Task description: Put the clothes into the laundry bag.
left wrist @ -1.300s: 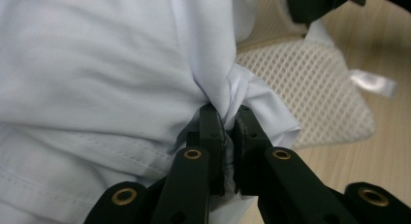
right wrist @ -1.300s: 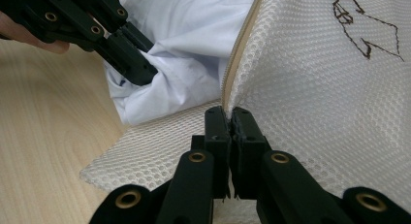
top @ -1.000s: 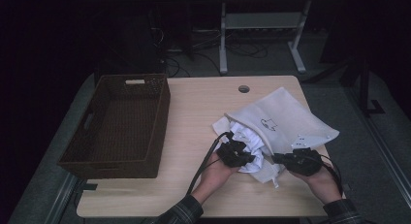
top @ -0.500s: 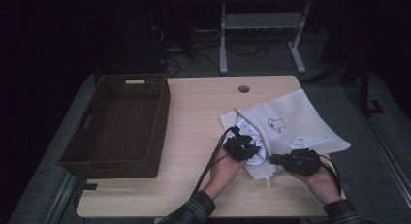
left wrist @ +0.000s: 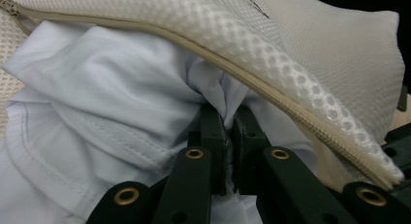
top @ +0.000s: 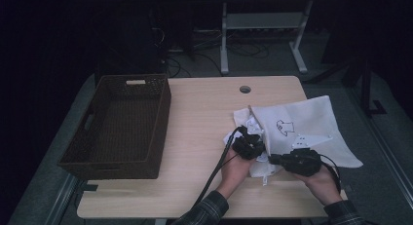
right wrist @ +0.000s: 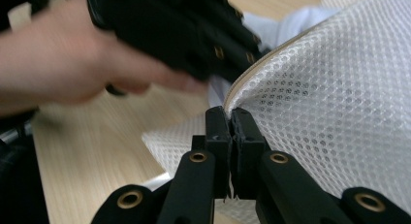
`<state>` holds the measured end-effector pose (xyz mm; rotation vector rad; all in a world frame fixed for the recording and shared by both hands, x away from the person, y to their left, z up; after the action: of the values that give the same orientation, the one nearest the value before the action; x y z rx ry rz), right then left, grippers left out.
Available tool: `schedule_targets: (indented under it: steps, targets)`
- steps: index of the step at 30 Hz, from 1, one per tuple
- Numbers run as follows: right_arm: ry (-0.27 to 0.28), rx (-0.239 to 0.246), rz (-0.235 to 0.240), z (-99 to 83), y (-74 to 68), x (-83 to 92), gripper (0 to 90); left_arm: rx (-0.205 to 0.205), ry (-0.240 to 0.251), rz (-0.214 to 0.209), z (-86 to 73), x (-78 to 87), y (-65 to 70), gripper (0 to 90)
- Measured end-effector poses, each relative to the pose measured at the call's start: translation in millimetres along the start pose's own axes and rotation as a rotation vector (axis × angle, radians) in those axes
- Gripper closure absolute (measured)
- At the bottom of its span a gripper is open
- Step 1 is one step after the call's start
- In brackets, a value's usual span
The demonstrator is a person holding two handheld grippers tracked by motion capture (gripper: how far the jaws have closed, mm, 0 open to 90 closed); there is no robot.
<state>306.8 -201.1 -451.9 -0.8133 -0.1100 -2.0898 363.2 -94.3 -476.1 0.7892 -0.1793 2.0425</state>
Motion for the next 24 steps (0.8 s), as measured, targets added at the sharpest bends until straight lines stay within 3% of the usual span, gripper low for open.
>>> schedule_targets:
  steps: [8,13,16,19,24]
  targets:
    - [0.034,-0.021,0.003,2.6,5.9,8.4,86.7,0.002,0.026,-0.071,-3.6,-3.9,5.9,81.5]
    - [0.027,-0.02,-0.001,0.3,8.0,9.5,86.6,-0.043,0.024,-0.094,-3.9,7.4,7.1,63.2]
    - [0.024,-0.018,-0.008,-0.3,8.9,10.1,86.5,-0.091,0.017,-0.083,-3.5,19.3,4.3,54.0]
    - [0.016,-0.022,-0.007,-1.2,9.3,9.8,86.4,-0.102,0.016,-0.073,-1.2,32.6,-4.0,48.0]
    - [0.007,-0.016,-0.011,-2.2,10.0,9.4,86.2,-0.128,0.012,-0.002,7.1,49.1,-33.3,44.7]
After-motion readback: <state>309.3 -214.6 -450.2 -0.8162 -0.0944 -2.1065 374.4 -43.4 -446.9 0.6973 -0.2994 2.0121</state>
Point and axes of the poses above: each handheld gripper's, and its own axes: x roughly backward along the jaws, z roughly out of its top, y roughly to its right, the point moved 6 cm from there along -x, roughly forward along the jaws, and after that the axes turned 2 degrees about -x, right-handed, at the moved point
